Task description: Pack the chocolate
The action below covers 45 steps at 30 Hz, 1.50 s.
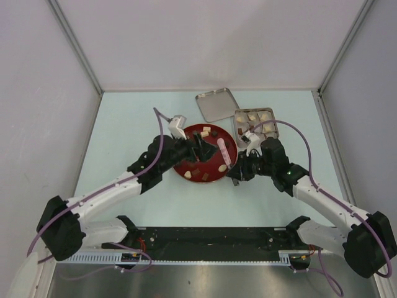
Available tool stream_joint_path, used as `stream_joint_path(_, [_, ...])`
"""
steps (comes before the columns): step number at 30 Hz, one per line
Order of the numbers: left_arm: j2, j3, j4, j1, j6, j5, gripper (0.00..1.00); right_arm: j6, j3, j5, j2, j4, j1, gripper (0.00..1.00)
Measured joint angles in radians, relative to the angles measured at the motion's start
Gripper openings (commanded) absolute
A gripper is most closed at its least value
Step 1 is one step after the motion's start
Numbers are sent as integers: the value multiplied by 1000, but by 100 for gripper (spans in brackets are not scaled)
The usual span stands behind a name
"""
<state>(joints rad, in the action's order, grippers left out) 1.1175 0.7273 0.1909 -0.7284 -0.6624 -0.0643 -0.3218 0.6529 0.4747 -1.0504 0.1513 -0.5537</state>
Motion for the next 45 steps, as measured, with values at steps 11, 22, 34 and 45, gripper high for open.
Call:
stream_joint_path(11, [177, 152, -14, -111, -102, 152, 93, 2, 6, 50, -27, -37, -49, 4])
stream_joint_path(22, [234, 185, -100, -111, -176, 239, 63, -15, 66, -29, -117, -106, -132, 4])
stream_joint_path(34, [184, 142, -108, -95, -291, 262, 2, -17, 70, -139, -124, -135, -193, 18])
stream_joint_path(45, [154, 101, -129, -48, -515, 250, 0, 37, 73, -353, -101, -152, -270, 57])
